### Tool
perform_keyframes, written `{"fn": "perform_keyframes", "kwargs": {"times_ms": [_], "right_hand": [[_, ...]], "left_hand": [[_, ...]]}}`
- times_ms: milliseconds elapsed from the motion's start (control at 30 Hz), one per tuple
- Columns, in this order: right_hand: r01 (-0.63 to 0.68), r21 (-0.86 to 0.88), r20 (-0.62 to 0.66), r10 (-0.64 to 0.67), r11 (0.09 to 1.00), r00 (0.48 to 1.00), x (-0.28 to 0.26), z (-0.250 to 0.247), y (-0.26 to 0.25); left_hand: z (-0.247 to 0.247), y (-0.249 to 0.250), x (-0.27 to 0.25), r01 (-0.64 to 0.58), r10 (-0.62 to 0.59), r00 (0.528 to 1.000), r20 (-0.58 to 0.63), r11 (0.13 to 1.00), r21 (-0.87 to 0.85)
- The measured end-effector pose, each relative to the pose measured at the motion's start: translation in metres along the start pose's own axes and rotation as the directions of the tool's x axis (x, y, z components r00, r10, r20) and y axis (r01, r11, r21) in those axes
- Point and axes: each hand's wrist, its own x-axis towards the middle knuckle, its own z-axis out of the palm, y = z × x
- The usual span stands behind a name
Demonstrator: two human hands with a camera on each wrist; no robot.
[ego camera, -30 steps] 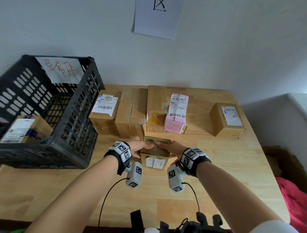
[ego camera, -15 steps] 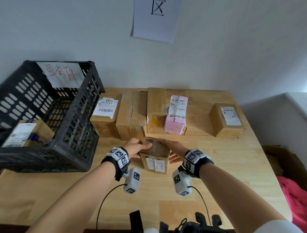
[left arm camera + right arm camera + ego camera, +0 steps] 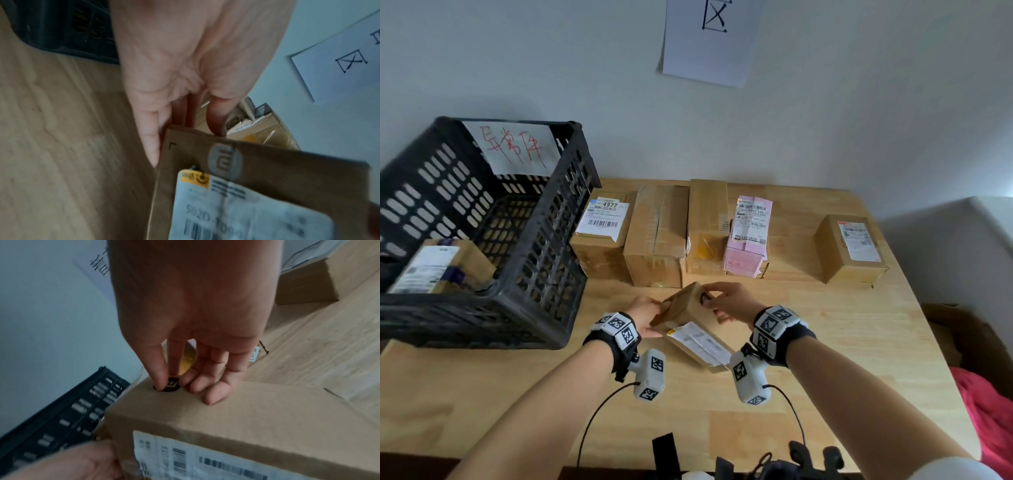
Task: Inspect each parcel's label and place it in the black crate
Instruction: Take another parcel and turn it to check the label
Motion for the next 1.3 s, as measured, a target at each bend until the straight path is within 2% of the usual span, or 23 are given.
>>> {"fn": "perform_keyframes", "kwargs": {"times_ms": [67,133,167,233,333,400,467,567,667,833,1000,1300], "right_hand": [[0.04,-0.103,0.013,-0.039,0.994,0.999,0.005,0.008,0.004],[0.013,-0.248,0.004,-0.013,0.969,1.0,0.008,0.014,0.011],[-0.024,-0.332,-0.021,0.018,0.943,1.0,0.008,0.015,0.017],[-0.116,-0.477,-0.087,0.084,0.871,0.993,0.008,0.013,0.031],[-0.26,-0.594,-0.119,0.237,0.761,0.964,0.006,0.006,0.05],[-0.339,-0.559,-0.09,0.351,0.757,0.932,0.006,0.003,0.061],[-0.384,-0.463,-0.049,0.41,0.799,0.911,0.009,0.003,0.069],[-0.395,-0.318,-0.03,0.407,0.862,0.913,0.014,0.004,0.074],[-0.373,-0.304,-0.037,0.38,0.877,0.924,0.018,0.0,0.069],[-0.365,-0.341,-0.171,0.325,0.866,0.93,0.025,-0.008,0.076],[-0.39,-0.268,-0.121,0.371,0.881,0.921,0.035,-0.012,0.082],[-0.388,-0.403,-0.043,0.407,0.829,0.913,0.051,-0.025,0.078]], "left_hand": [[0.0,-0.001,0.002,-0.008,0.014,0.999,-0.047,0.991,0.132],[0.001,0.001,-0.001,-0.027,0.044,0.996,-0.072,0.974,0.224],[-0.001,0.002,-0.002,-0.035,0.053,0.996,-0.072,0.973,0.229],[-0.004,0.002,-0.002,0.024,-0.019,0.999,-0.038,0.989,0.144],[-0.007,-0.003,0.002,0.077,-0.084,0.995,0.053,0.989,0.128],[-0.003,-0.009,0.007,0.056,-0.069,0.996,0.055,0.977,0.205],[0.001,-0.012,0.012,0.051,-0.064,0.997,0.036,0.957,0.286],[0.006,-0.009,0.017,0.059,-0.074,0.997,0.024,0.914,0.403],[0.007,-0.004,0.02,0.079,-0.088,0.996,-0.006,0.863,0.499],[0.01,-0.011,0.031,0.115,-0.109,0.993,-0.041,0.874,0.472],[0.006,-0.011,0.04,0.13,-0.133,0.991,-0.024,0.893,0.431],[0.003,-0.012,0.053,0.122,-0.118,0.992,-0.037,0.886,0.447]]}}
